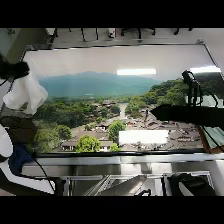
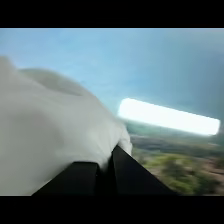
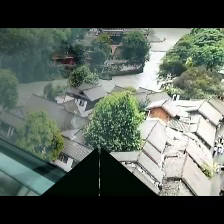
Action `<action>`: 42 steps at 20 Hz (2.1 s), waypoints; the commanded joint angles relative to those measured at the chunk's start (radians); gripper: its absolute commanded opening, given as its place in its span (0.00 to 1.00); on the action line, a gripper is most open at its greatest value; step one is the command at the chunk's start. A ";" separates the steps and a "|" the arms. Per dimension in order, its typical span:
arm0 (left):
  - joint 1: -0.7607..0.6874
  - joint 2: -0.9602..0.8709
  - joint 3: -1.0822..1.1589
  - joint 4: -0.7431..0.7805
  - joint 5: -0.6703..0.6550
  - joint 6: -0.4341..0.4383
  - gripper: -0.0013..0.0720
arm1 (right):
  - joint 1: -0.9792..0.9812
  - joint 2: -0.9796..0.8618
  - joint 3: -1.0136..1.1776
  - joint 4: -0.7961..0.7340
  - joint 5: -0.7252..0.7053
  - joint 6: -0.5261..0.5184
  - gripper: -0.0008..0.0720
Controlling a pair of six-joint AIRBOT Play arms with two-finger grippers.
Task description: Fold the shirts.
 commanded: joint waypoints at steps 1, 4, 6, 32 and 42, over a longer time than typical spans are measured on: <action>-0.230 0.163 -0.021 -0.221 0.010 0.019 0.03 | 0.001 0.001 0.000 0.000 -0.006 0.000 0.04; -0.459 0.236 -0.152 -0.219 0.003 -0.024 0.03 | 0.000 0.001 0.000 0.000 -0.001 0.000 0.04; -0.614 0.250 -0.263 -0.219 -0.035 -0.050 0.03 | 0.000 0.001 0.000 0.000 -0.002 0.000 0.04; -0.380 0.174 -1.023 -0.403 -0.235 0.001 0.98 | -0.072 -0.759 0.169 0.116 -0.027 -0.244 0.86; -0.537 -0.108 -0.806 -0.507 -0.277 0.086 0.41 | 0.051 -0.915 0.355 0.132 0.077 -0.239 0.57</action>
